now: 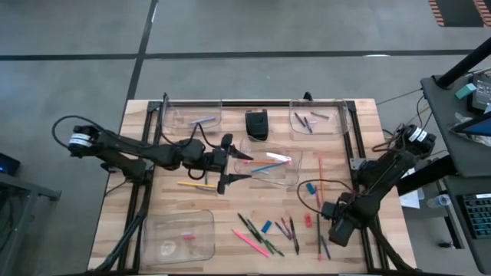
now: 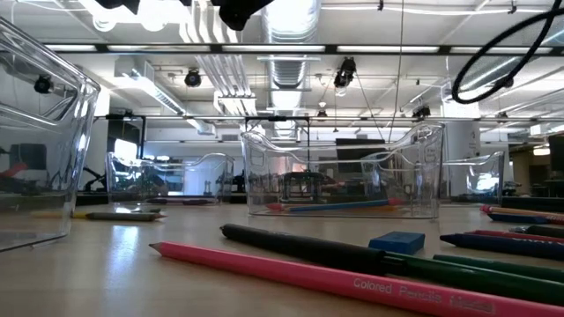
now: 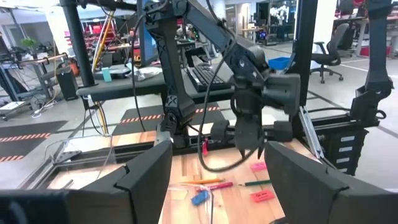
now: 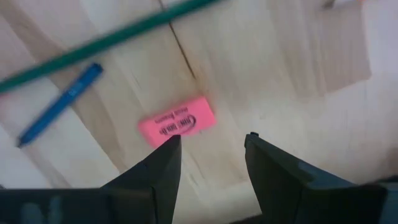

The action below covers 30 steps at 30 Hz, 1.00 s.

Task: Sort crayons/erasers/pens/pencils in bins
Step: Put the pink eraser into the bottom left transparent bin

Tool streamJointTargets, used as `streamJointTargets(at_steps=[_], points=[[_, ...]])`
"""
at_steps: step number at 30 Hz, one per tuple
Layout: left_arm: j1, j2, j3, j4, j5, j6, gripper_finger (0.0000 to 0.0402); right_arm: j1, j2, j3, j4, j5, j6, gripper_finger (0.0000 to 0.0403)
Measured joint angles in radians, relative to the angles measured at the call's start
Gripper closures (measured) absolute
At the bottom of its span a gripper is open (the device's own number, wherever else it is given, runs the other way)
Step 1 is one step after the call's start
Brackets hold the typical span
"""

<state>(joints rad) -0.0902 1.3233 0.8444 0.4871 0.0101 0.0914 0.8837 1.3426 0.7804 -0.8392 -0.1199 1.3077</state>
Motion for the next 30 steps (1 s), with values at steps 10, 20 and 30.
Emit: streamJointTargets(at_steps=[10,20,30], points=[[0.0,0.017,0.0,0.003,0.0,-0.004,0.0159,-0.001,-0.088,-0.103,0.076,0.068,0.012,0.0236],[0.0,0.017,0.001,0.002,0.0,-0.003,0.0159,0.004,-0.101,-0.234,0.32,0.036,0.044,0.0237],[0.0,0.016,0.0,0.0,0.0,-0.002,0.0159,0.049,-0.039,-0.234,0.38,0.018,0.061,0.0237]])
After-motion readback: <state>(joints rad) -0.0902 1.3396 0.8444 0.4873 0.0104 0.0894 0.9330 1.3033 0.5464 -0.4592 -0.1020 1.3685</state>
